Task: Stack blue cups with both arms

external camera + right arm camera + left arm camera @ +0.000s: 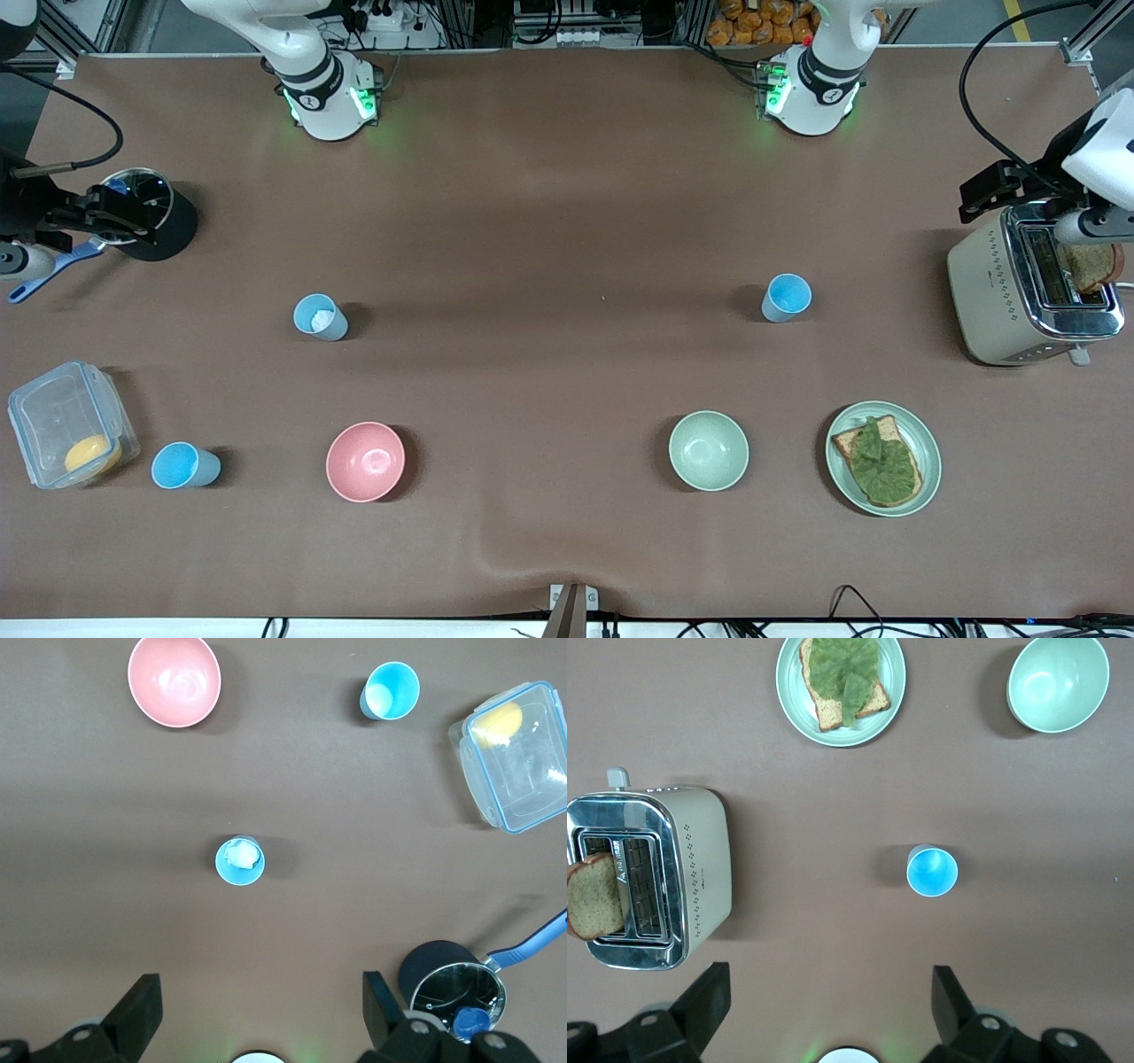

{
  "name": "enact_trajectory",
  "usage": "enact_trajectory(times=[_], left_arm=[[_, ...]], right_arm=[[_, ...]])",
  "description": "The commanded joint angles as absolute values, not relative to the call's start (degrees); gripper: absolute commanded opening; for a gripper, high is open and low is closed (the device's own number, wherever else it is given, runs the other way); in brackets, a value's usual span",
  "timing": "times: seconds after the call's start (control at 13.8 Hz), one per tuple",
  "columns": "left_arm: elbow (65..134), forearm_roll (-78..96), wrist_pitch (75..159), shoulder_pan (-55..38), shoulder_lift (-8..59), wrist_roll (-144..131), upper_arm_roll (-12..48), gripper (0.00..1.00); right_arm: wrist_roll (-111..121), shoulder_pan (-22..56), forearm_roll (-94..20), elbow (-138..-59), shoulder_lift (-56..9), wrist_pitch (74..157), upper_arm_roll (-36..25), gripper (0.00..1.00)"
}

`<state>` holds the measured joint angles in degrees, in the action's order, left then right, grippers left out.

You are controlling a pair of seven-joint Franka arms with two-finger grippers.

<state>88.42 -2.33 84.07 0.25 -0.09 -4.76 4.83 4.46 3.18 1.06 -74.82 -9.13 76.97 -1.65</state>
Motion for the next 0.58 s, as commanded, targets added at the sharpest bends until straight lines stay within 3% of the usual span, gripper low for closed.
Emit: enact_trajectory(times=[0.0, 0.51], left_arm=[[87.7, -0.6, 83.9, 0.5, -0.3, -4.4, 4.8, 1.0], [87.8, 0.6, 84.0, 0.8, -0.3, -1.6, 4.5, 1.0]], right_arm=[[3.4, 3.6, 1.9, -73.6, -9.6, 76.0, -1.7, 1.0], [3.4, 5.4, 2.5, -73.5, -9.6, 76.3, -1.8, 1.0]])
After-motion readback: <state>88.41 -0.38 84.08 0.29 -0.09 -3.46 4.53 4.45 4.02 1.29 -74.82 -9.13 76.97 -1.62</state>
